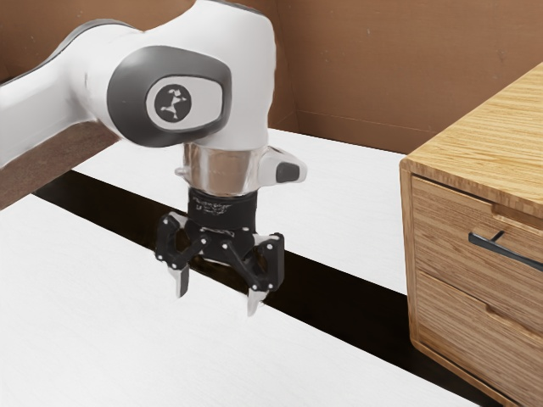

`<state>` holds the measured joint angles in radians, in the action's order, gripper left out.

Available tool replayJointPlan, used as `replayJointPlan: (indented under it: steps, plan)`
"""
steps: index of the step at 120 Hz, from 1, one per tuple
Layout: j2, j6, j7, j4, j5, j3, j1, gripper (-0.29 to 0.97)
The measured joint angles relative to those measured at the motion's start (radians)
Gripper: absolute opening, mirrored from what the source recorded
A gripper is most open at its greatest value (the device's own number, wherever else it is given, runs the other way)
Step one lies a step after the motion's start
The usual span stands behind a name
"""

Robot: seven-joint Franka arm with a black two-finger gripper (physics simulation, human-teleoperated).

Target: Pull the drawer handle with one arm to open the drawer

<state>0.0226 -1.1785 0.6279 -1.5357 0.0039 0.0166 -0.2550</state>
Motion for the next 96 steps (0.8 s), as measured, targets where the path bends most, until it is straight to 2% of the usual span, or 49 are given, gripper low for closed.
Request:
replayJointPlan:
  steps: [20, 30, 46, 58, 64, 71, 76, 83, 96]
  plan:
    - [0.010, -0.219, 0.241, 0.006, -0.018, -0.002, 0.034, 0.68]
    - [0.030, -0.263, 0.341, 0.008, -0.030, -0.007, 0.031, 0.68]
    - [0.073, -0.279, 0.481, 0.009, -0.029, -0.005, -0.044, 0.68]
    - [0.086, -0.324, 0.554, 0.011, -0.031, -0.069, 0.020, 0.68]
    - [0.086, -0.345, 0.586, 0.009, -0.032, -0.023, -0.048, 0.68]
    - [0.086, -0.365, 0.622, 0.006, -0.030, 0.197, -0.318, 0.68]
    - [0.082, -0.377, 0.645, 0.005, -0.032, 0.286, -0.422, 0.68]
    - [0.062, -0.391, 0.675, 0.010, -0.035, 0.336, -0.480, 0.68]
    - [0.033, -0.430, 0.741, 0.013, -0.061, 0.362, -0.514, 0.68]
